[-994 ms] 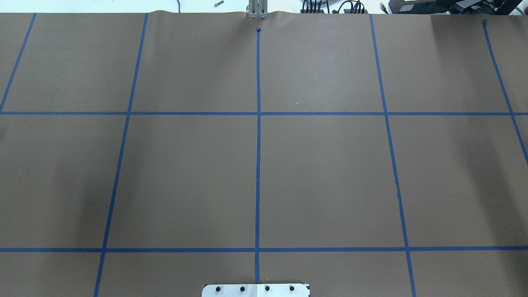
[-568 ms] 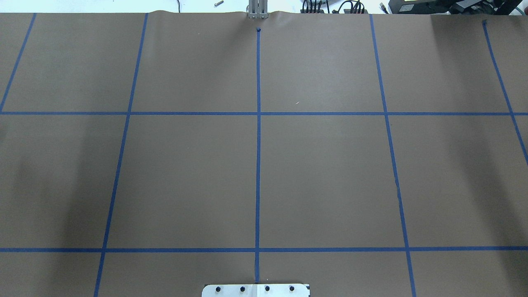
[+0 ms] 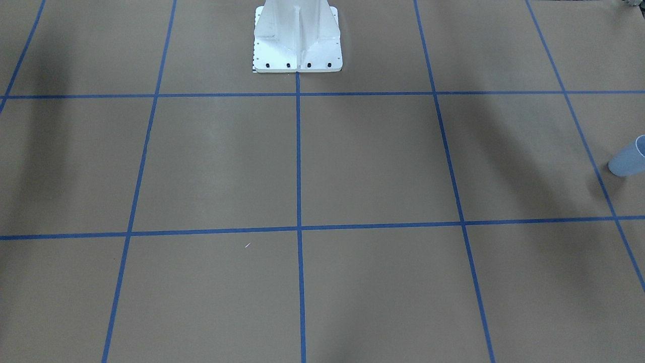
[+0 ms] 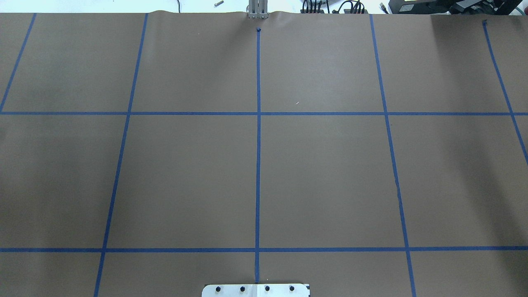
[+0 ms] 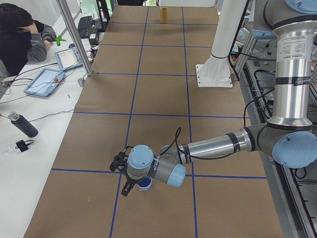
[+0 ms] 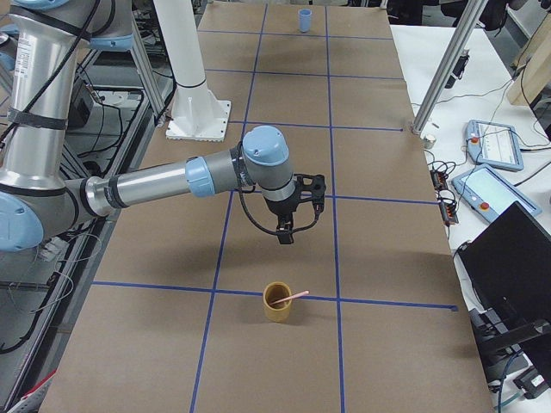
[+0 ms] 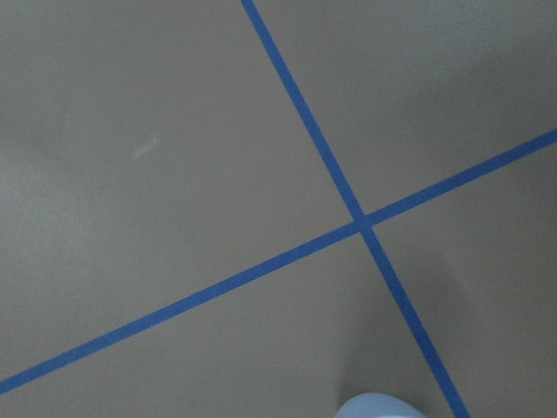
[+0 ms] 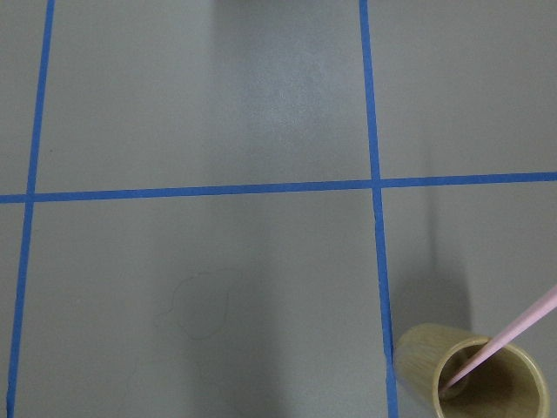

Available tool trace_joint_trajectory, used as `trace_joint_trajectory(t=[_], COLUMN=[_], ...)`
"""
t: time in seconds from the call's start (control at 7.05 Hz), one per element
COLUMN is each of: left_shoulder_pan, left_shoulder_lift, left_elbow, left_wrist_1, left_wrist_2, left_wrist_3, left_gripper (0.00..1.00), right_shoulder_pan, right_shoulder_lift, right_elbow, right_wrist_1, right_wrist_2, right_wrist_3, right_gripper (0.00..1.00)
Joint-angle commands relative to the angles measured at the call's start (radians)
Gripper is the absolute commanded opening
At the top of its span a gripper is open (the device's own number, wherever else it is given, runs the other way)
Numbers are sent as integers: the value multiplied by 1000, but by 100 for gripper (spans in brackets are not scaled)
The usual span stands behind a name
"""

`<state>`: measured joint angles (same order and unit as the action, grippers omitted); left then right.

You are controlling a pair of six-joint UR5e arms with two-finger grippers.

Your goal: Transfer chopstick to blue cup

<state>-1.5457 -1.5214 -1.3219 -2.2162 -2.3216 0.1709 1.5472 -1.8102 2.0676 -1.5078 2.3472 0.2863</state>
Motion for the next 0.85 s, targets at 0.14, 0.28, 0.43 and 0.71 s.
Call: trace_joint_trajectory(t=[0.14,0.28,0.43,0.71], left_shoulder_pan=[64,79,100,110], left_shoulder_lift=[3,3,4,3], left_elbow=[64,66,78,86], left_wrist_1=[-43,-43,-71,-88], left_wrist_2=[1,1,2,2], left_wrist_3=[-2,-1,1,2], left_gripper=[98,89,32,0], right_shoulder_pan=[-1,-1,-1,-1], right_shoulder_lift=[-3,-5,-6,-8], right_elbow=[-1,-1,-1,-3], right_wrist_1=[1,1,1,1], right_wrist_2=[0,0,0,-2], right_wrist_3=[1,1,1,1], right_gripper=[100,100,100,100])
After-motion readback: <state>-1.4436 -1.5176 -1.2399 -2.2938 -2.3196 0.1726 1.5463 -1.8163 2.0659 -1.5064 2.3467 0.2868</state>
